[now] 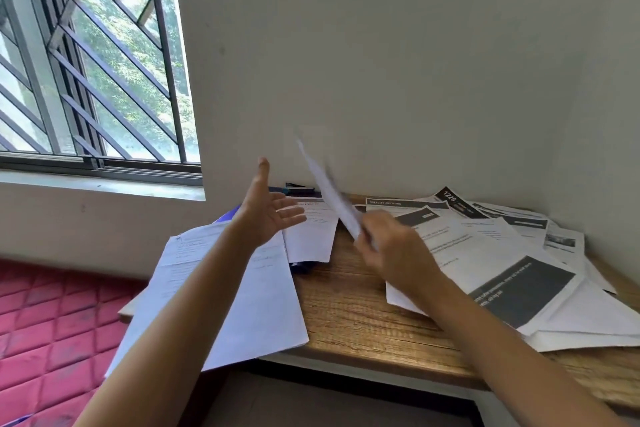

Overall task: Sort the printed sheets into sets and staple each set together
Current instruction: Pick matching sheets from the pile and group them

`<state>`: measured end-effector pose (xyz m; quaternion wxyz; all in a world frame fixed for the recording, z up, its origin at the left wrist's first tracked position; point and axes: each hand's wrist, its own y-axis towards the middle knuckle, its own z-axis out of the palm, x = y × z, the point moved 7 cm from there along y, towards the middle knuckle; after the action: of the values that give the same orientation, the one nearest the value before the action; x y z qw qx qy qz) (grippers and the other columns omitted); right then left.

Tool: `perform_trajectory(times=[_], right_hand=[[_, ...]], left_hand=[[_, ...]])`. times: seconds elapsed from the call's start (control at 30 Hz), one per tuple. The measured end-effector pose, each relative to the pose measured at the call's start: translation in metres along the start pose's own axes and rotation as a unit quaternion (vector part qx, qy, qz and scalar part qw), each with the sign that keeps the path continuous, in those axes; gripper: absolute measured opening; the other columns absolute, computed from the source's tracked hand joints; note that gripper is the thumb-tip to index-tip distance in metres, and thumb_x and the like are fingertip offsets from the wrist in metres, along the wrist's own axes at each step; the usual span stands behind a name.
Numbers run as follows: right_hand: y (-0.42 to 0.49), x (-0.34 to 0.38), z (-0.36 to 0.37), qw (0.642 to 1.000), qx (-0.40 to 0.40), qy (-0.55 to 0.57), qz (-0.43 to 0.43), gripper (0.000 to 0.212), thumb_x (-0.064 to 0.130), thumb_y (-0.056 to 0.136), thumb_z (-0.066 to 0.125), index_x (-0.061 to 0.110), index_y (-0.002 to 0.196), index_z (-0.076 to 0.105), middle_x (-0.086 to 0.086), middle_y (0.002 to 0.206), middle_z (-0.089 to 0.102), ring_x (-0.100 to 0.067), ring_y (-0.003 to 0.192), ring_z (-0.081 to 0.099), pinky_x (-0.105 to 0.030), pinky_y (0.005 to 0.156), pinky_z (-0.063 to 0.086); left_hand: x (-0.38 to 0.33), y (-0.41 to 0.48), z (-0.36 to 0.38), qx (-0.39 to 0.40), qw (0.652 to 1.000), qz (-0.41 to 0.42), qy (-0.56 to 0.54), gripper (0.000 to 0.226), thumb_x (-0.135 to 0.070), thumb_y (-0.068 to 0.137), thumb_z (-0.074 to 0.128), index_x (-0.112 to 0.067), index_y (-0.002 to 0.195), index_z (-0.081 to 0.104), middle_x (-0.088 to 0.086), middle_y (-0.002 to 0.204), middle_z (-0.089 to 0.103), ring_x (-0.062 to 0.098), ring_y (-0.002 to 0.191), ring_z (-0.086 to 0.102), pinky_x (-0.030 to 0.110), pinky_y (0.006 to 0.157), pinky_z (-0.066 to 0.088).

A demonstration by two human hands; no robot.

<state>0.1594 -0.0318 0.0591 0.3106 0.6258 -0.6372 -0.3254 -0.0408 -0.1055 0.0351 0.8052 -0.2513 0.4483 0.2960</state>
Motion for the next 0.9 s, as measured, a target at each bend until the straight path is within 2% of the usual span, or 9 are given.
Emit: perform_trajectory(times=[0.1, 0.2, 0.27, 0.33, 0.43, 0.5, 0.57, 0.77, 0.9], right_hand=[[-0.011, 0.029, 0.017, 0.991, 0.066, -0.047, -0.102, 0.021, 0.016, 0.088, 0.044, 0.005, 0.09, 0.062, -0.008, 0.079, 0.064, -0.018, 0.046, 0.056, -0.028, 0.037, 0.047], [-0.024, 0.055, 0.027, 0.973, 0.097, -0.085, -0.191, 0.009, 0.013, 0.088, 0.054, 0.009, 0.087, 0.062, -0.004, 0.077, 0.063, -0.014, 0.047, 0.056, -0.025, 0.034, 0.043], [-0.033, 0.069, 0.037, 0.961, 0.126, -0.08, -0.232, 0.002, 0.011, 0.086, 0.061, 0.011, 0.086, 0.059, -0.003, 0.075, 0.061, -0.015, 0.049, 0.056, -0.025, 0.035, 0.042], [-0.043, 0.076, 0.049, 0.953, 0.166, -0.054, -0.246, 0.003, 0.014, 0.09, 0.056, 0.013, 0.093, 0.055, -0.003, 0.078, 0.06, -0.018, 0.054, 0.059, -0.028, 0.037, 0.046], [-0.044, 0.075, 0.053, 0.95, 0.232, 0.061, -0.199, 0.034, 0.037, 0.096, 0.047, 0.023, 0.127, 0.051, -0.004, 0.111, 0.066, -0.021, 0.089, 0.067, -0.031, 0.061, 0.056], [-0.038, 0.068, 0.052, 0.927, 0.308, 0.175, -0.122, 0.06, 0.055, 0.092, 0.049, 0.035, 0.145, 0.03, 0.002, 0.139, 0.052, -0.013, 0.118, 0.056, -0.027, 0.089, 0.05], [-0.031, 0.06, 0.051, 0.902, 0.352, 0.238, -0.072, 0.071, 0.064, 0.088, 0.044, 0.039, 0.149, 0.018, 0.008, 0.151, 0.036, -0.001, 0.132, 0.039, -0.011, 0.1, 0.033], [-0.017, -0.012, 0.085, 0.907, 0.402, 0.117, 0.047, 0.088, 0.071, 0.081, 0.018, 0.026, 0.153, -0.005, 0.005, 0.159, -0.015, 0.002, 0.14, -0.011, -0.023, 0.117, 0.0], [-0.007, -0.058, 0.106, 0.93, 0.35, 0.06, 0.095, 0.076, 0.05, 0.098, 0.031, 0.013, 0.153, -0.007, -0.004, 0.159, -0.017, -0.012, 0.146, -0.014, -0.022, 0.116, -0.008]], left_hand=[[-0.005, 0.01, -0.021, 0.012, 1.0, 0.004, 0.017, 0.094, -0.075, 0.081, 0.05, 0.0, 0.138, 0.043, 0.019, 0.126, 0.058, 0.033, 0.104, 0.064, 0.042, 0.067, 0.057], [-0.003, 0.015, -0.04, 0.029, 0.997, 0.012, 0.069, 0.074, -0.068, 0.083, 0.055, -0.009, 0.127, 0.058, 0.015, 0.116, 0.068, 0.03, 0.105, 0.067, 0.041, 0.083, 0.054], [0.002, 0.013, -0.057, -0.021, 0.991, 0.008, 0.132, 0.083, -0.062, 0.069, 0.074, -0.005, 0.128, 0.057, 0.017, 0.116, 0.068, 0.033, 0.105, 0.067, 0.046, 0.093, 0.052], [0.001, 0.007, -0.068, -0.087, 0.977, 0.048, 0.189, 0.073, -0.038, 0.07, 0.082, 0.001, 0.126, 0.056, 0.018, 0.115, 0.067, 0.031, 0.094, 0.068, 0.043, 0.086, 0.056], [0.0, 0.0, -0.07, -0.112, 0.96, 0.116, 0.231, 0.032, 0.006, 0.083, 0.065, 0.007, 0.115, 0.061, 0.021, 0.102, 0.066, 0.029, 0.076, 0.065, 0.031, 0.065, 0.058], [0.003, -0.001, -0.07, -0.104, 0.959, 0.136, 0.227, 0.028, 0.014, 0.08, 0.062, 0.003, 0.106, 0.063, 0.021, 0.098, 0.067, 0.032, 0.081, 0.064, 0.038, 0.074, 0.058], [0.004, 0.0, -0.07, -0.097, 0.958, 0.15, 0.225, 0.027, 0.014, 0.079, 0.062, -0.003, 0.1, 0.064, 0.022, 0.101, 0.068, 0.033, 0.087, 0.065, 0.047, 0.085, 0.055], [0.009, -0.001, -0.07, -0.091, 0.96, 0.191, 0.184, 0.03, 0.008, 0.082, 0.065, -0.002, 0.109, 0.064, 0.018, 0.103, 0.07, 0.033, 0.088, 0.067, 0.05, 0.087, 0.055], [0.009, 0.002, -0.073, -0.084, 0.962, 0.203, 0.163, 0.03, 0.006, 0.084, 0.065, -0.001, 0.113, 0.063, 0.019, 0.105, 0.07, 0.031, 0.087, 0.067, 0.048, 0.087, 0.055]])
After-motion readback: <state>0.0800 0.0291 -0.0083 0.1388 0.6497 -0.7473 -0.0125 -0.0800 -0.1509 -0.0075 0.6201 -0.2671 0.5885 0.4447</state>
